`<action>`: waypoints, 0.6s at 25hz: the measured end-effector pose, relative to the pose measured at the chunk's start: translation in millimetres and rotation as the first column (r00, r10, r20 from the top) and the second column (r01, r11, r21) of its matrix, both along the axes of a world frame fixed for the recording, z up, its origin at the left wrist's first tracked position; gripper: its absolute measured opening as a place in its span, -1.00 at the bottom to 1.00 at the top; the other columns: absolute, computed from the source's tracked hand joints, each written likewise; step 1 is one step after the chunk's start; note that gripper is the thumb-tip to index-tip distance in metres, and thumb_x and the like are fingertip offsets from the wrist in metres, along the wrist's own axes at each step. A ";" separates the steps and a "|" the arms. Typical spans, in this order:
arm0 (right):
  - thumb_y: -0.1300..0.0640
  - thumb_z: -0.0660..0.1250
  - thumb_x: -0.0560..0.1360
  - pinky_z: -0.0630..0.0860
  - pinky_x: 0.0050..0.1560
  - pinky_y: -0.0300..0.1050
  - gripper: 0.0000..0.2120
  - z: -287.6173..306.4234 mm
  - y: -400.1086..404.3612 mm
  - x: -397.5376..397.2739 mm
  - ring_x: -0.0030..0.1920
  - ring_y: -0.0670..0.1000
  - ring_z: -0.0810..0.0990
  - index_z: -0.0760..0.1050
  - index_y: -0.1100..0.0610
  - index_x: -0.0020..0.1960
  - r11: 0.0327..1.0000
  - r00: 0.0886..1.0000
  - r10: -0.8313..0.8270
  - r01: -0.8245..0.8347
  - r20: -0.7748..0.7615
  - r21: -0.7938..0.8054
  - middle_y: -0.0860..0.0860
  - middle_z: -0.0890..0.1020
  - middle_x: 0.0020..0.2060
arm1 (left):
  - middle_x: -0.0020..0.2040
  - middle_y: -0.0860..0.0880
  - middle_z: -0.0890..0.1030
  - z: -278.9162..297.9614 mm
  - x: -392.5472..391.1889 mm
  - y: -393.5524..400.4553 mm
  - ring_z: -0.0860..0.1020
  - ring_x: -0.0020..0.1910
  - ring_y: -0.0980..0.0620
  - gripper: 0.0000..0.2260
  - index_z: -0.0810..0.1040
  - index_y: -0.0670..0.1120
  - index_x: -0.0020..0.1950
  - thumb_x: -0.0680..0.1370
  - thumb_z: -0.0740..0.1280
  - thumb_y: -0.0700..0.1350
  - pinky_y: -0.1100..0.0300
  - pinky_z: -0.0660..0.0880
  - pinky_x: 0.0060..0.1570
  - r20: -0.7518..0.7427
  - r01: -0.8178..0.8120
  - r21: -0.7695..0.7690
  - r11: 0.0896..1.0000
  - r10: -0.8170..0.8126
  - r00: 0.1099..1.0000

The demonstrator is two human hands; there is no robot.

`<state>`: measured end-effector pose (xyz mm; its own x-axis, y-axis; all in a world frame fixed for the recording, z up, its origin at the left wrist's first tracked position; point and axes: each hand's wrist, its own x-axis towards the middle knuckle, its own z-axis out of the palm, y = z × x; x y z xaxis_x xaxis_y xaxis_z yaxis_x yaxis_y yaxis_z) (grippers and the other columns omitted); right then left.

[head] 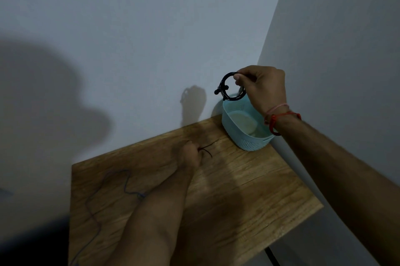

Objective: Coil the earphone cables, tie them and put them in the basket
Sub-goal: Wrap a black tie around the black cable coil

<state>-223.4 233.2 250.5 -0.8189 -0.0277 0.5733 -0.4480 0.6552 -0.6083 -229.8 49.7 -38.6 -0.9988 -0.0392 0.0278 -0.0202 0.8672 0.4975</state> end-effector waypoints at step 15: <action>0.16 0.42 0.53 0.66 -0.07 -0.09 -0.88 -1.8 13.3 13.9 -0.27 -0.03 0.72 0.72 0.17 -0.05 0.999 0.998 -0.046 0.045 -0.032 -0.027 0.00 0.73 -0.26 | 0.07 -0.05 0.74 39.8 3.9 -18.0 0.67 0.06 0.03 -0.82 0.72 -0.10 0.14 0.59 0.38 -0.25 0.18 0.58 0.13 -0.057 -0.135 0.578 0.805 0.204 0.977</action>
<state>-209.5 246.5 248.8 -0.8001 0.0246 0.5994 -0.4377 0.6593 -0.6113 -225.8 31.7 1.3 -0.9663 -0.2513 0.0567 -0.0551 0.4167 0.9074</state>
